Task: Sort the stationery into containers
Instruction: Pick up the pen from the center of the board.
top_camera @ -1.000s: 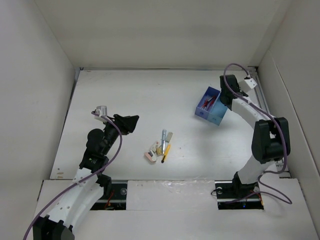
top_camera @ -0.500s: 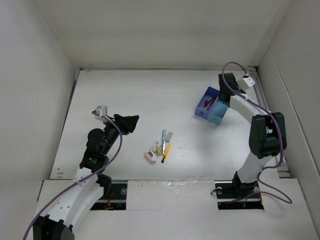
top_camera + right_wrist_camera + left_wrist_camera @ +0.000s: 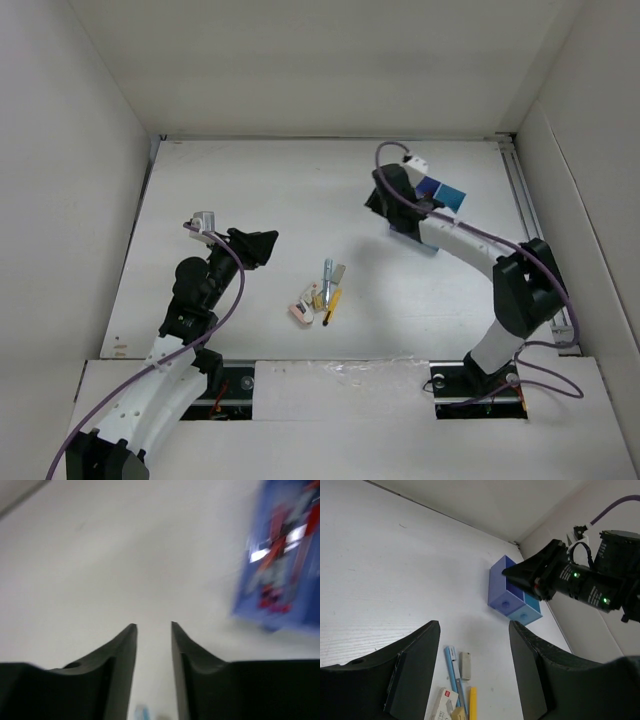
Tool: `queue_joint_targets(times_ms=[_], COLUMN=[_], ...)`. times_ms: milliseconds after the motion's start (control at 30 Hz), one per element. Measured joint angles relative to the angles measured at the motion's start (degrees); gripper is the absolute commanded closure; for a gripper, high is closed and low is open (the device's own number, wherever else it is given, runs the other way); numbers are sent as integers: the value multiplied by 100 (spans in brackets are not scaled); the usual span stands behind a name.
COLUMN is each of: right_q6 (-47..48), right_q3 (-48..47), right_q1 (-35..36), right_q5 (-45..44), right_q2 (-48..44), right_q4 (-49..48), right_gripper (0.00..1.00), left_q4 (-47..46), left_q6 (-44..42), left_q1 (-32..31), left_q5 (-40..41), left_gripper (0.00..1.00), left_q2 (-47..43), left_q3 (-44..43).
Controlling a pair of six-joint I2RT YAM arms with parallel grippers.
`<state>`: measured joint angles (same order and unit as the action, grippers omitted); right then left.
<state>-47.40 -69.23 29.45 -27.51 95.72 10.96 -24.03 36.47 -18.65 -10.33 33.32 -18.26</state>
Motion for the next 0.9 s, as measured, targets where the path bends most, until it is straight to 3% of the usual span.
queue_joint_targets(times_ms=[200,433,833,900], right_q6=[420,540,518,520], right_q3=[-107,-391,-765,-861], right_q1=[1504,2013,2048,2055], right_q5=[527,527,282,240], right_q2=[313,1224,1886,1961], right_q4=[70,424,791,791], right_gripper=[45,42,56,65], left_q4=[39,81,127,125], left_q6=[0,15,46,46], left_q1=[0,0,0,0], left_q5=[42,184,216,216], left_gripper=[46,46,46,46], left_q2=[-90,-280,-278,-273], left_q3=[0,0,0,0])
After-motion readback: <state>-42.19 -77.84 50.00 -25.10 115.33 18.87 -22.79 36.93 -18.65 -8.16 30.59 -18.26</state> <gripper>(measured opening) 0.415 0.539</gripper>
